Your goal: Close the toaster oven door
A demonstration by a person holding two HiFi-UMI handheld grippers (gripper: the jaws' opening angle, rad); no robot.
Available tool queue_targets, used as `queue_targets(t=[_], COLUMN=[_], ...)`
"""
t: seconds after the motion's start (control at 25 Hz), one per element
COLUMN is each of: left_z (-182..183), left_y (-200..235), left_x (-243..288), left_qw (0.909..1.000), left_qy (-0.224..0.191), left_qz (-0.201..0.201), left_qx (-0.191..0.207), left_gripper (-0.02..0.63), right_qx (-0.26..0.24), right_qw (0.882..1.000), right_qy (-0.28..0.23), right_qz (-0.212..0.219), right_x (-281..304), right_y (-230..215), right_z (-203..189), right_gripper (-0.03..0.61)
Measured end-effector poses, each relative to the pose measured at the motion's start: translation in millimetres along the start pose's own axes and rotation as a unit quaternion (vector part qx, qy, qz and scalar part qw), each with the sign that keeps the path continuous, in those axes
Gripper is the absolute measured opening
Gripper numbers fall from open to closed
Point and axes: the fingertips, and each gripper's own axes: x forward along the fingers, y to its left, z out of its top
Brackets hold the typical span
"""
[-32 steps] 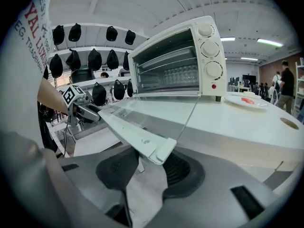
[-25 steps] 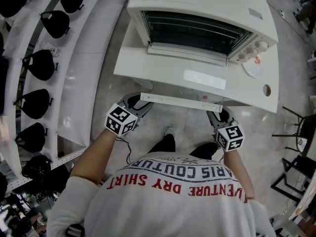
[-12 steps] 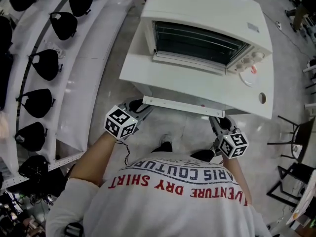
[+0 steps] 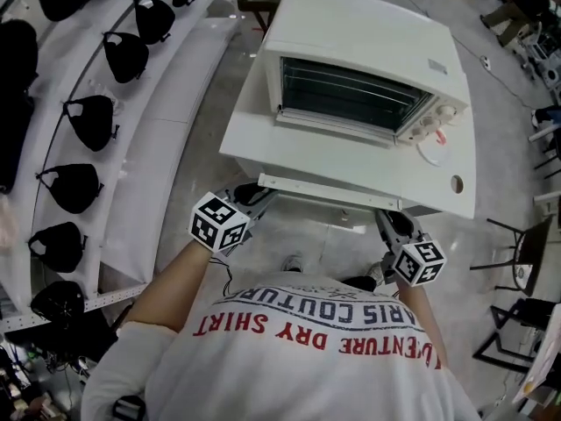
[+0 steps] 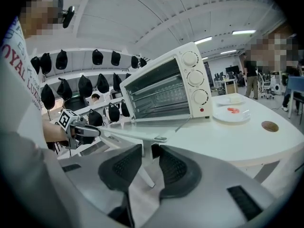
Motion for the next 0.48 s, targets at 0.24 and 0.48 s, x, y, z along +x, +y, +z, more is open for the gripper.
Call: queue_targets(t=[0.24, 0.48], left_z=[21.5, 38.5], left_y=[-1.9, -2.3], left_x=[-9.2, -14.2], left_qw=[0.9997, 0.9994], left_qy=[-0.016, -0.016], left_qz=[0.015, 0.028], left_qx=[0.009, 0.014], left_gripper=[0.112, 0.112], right_qx=[0.003, -0.003], right_qw=[1.000, 1.000], right_qy=[-0.020, -0.028], right_qz=[-0.004, -0.004], right_x=[-6.6, -11.0], right_y=[4.4, 7.2], right_z=[21.3, 38.3], right_gripper=[0.127, 0.129])
